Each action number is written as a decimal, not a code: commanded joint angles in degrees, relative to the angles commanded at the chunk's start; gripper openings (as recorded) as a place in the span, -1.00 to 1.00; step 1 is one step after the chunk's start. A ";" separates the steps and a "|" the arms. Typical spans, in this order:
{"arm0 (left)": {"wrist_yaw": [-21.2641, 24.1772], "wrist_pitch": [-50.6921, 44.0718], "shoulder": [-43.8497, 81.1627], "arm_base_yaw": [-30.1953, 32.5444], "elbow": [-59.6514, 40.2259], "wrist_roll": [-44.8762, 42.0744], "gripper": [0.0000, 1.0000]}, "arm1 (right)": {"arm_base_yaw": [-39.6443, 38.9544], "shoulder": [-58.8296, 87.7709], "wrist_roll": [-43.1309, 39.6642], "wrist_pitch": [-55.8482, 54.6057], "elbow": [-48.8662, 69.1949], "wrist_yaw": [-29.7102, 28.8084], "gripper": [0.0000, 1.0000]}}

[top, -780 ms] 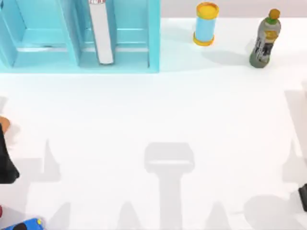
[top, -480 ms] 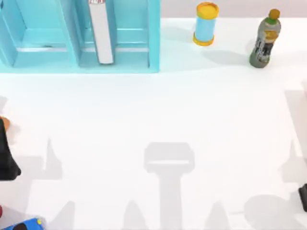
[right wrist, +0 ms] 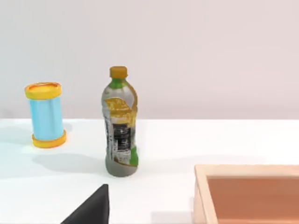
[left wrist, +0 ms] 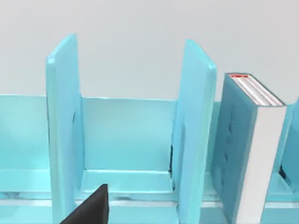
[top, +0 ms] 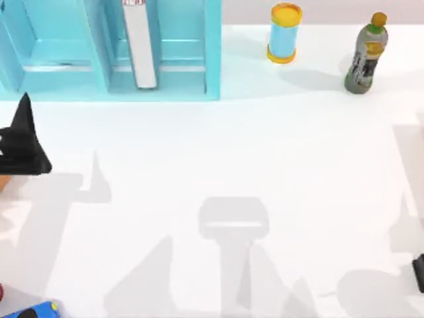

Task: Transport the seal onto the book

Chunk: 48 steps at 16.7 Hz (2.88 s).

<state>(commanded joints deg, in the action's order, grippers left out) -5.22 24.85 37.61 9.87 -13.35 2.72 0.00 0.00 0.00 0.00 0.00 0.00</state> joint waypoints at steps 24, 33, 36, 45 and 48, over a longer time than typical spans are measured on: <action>-16.42 58.03 91.69 16.03 -33.24 -3.68 1.00 | 0.00 0.00 0.00 0.00 0.00 0.00 1.00; -13.54 49.08 98.21 13.22 -48.77 -3.63 1.00 | 0.00 0.00 0.00 0.00 0.00 0.00 1.00; -12.09 44.29 101.07 11.81 -56.46 -3.60 1.00 | 0.00 0.00 0.00 0.00 0.00 0.00 1.00; -11.47 42.35 101.97 11.19 -59.09 -3.55 0.55 | 0.00 0.00 0.00 0.00 0.00 0.00 1.00; -11.47 42.35 101.97 11.19 -59.09 -3.55 0.10 | 0.00 0.00 0.00 0.00 0.00 0.00 1.00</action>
<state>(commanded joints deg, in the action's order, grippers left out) -16.70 67.20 139.58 21.06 -72.44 -0.83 0.00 0.00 0.00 0.00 0.00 0.00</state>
